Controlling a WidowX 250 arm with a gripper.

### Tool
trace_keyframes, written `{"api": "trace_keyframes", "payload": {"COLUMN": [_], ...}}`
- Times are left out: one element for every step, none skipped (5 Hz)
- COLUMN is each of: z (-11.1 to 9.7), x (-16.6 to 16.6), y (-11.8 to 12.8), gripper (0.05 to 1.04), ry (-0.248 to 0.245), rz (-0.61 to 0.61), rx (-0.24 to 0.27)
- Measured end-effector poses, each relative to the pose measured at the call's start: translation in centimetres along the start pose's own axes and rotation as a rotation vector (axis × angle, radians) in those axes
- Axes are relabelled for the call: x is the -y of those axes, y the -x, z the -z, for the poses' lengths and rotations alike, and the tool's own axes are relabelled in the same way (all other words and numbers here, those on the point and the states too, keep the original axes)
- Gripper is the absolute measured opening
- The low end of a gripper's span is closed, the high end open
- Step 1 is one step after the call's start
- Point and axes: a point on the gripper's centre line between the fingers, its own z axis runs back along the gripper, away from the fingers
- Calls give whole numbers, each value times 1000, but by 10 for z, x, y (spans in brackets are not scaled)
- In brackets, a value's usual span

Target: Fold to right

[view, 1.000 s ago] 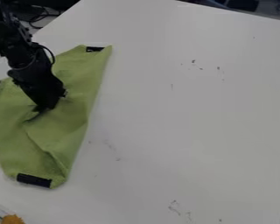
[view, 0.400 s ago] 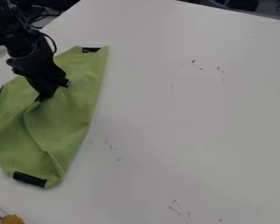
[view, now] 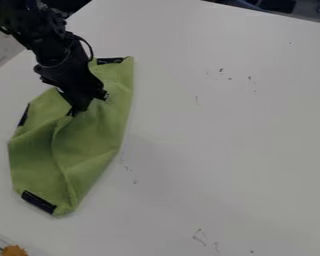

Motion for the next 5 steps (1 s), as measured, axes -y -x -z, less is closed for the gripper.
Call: {"api": "trace_keyframes", "payload": {"z": [2, 13, 21, 25, 28], "x": [22, 39, 53, 66, 71], "y": [-11, -13, -18, -22, -20], "gripper": [72, 72, 97, 271, 552], "ry": [15, 38, 64, 78, 76], "rz": [25, 56, 77, 107, 111], "rx": [27, 9, 8, -1, -34]}}
